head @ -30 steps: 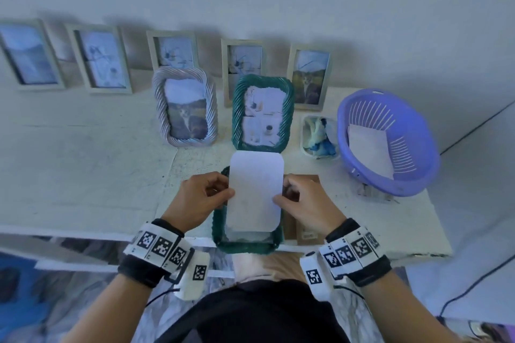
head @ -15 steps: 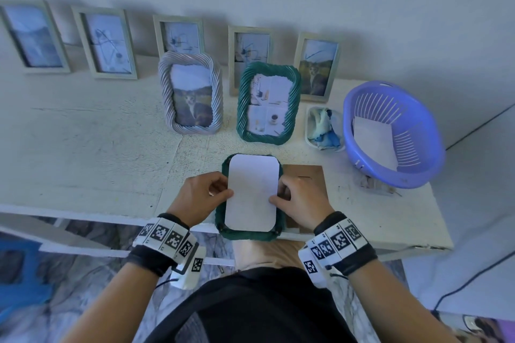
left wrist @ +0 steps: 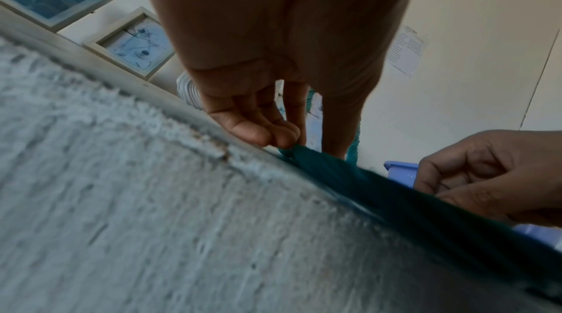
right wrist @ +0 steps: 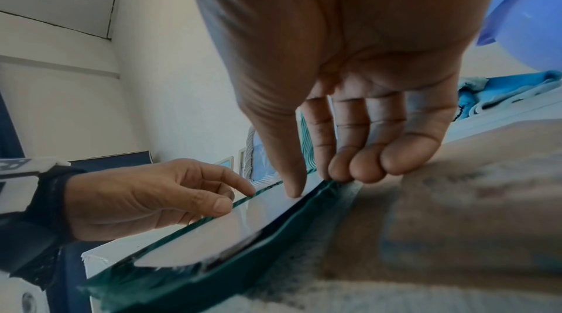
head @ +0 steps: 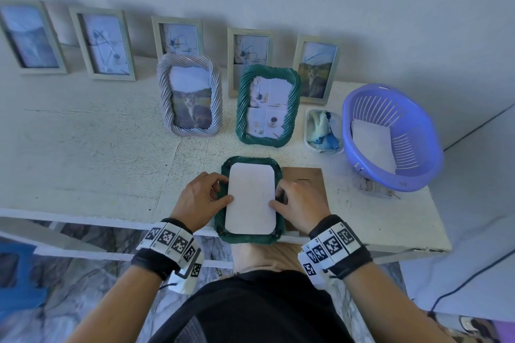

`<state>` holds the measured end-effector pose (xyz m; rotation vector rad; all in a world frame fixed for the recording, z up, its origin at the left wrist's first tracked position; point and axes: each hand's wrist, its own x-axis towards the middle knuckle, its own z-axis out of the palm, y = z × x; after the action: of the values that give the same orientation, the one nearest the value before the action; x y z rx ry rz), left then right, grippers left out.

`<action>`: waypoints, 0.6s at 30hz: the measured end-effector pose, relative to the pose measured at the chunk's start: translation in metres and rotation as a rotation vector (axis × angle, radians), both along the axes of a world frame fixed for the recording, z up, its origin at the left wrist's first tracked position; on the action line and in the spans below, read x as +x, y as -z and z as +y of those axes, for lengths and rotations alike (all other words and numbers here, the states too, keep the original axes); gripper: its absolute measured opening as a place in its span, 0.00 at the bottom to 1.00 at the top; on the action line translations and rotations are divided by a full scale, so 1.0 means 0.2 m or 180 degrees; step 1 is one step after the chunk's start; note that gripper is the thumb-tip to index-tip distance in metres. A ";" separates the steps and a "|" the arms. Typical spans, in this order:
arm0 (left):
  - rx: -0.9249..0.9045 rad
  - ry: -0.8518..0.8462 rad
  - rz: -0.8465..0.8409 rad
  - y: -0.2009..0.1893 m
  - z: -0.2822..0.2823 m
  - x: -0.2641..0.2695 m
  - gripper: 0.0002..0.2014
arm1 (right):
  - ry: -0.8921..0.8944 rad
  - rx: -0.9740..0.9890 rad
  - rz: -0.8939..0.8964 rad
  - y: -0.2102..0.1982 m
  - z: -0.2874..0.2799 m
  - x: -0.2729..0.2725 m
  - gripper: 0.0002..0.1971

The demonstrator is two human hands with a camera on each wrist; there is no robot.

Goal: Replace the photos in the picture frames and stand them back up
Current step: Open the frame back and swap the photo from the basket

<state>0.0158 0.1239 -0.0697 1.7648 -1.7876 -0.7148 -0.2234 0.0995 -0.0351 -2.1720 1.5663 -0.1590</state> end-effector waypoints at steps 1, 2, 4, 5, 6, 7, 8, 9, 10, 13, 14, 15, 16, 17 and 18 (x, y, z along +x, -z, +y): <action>0.0000 0.0006 0.0019 0.00 0.00 0.00 0.17 | -0.0006 -0.0004 0.0002 0.00 0.00 0.00 0.10; 0.0000 0.0015 0.0028 0.00 0.00 0.00 0.17 | -0.0011 -0.0009 0.0006 0.00 0.00 0.00 0.10; 0.0004 0.0031 0.0030 0.01 0.00 0.00 0.17 | -0.0021 -0.0020 0.0019 0.01 0.00 0.00 0.10; 0.0003 0.0036 0.0029 0.01 0.00 0.01 0.16 | -0.0027 -0.0025 0.0021 0.01 0.00 0.00 0.11; 0.0004 0.0039 0.0027 0.01 0.00 0.01 0.15 | -0.0030 -0.0026 0.0025 0.01 0.00 0.00 0.11; 0.0003 0.0045 0.0028 0.01 0.00 0.01 0.15 | -0.0032 -0.0032 0.0029 0.01 0.00 0.00 0.11; 0.0001 0.0053 0.0032 0.01 0.00 0.01 0.14 | -0.0032 -0.0039 0.0034 0.01 0.00 0.00 0.11; -0.0004 0.0064 0.0039 0.01 0.00 0.01 0.14 | -0.0028 -0.0046 0.0035 0.01 0.00 0.00 0.11; -0.0009 0.0071 0.0044 0.01 0.00 0.01 0.14 | -0.0021 -0.0046 0.0034 0.01 0.00 0.00 0.10; -0.0020 0.0061 0.0094 0.01 0.00 0.01 0.14 | 0.0006 -0.0020 -0.0006 0.00 0.01 0.01 0.10; -0.0028 0.0050 0.0129 0.01 0.00 0.01 0.13 | 0.0025 -0.0017 -0.0034 0.00 0.01 0.01 0.11; -0.0040 0.0031 0.0170 0.01 0.00 0.02 0.13 | 0.0049 -0.0041 -0.0055 -0.01 0.01 0.00 0.11; -0.0049 0.0000 0.0220 0.01 0.00 0.02 0.12 | 0.0087 -0.0097 -0.0056 -0.02 0.01 0.00 0.11; -0.0052 -0.0037 0.0288 0.00 0.01 0.02 0.12 | 0.0154 -0.0186 -0.0033 -0.02 0.01 -0.01 0.12; -0.0045 -0.0079 0.0368 0.00 0.01 0.02 0.11 | 0.0263 -0.0302 0.0024 -0.03 0.01 -0.03 0.13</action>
<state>0.0207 0.1261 -0.0688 1.6980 -1.6875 -0.7759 -0.2284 0.1009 -0.0296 -2.1822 1.6852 -0.2564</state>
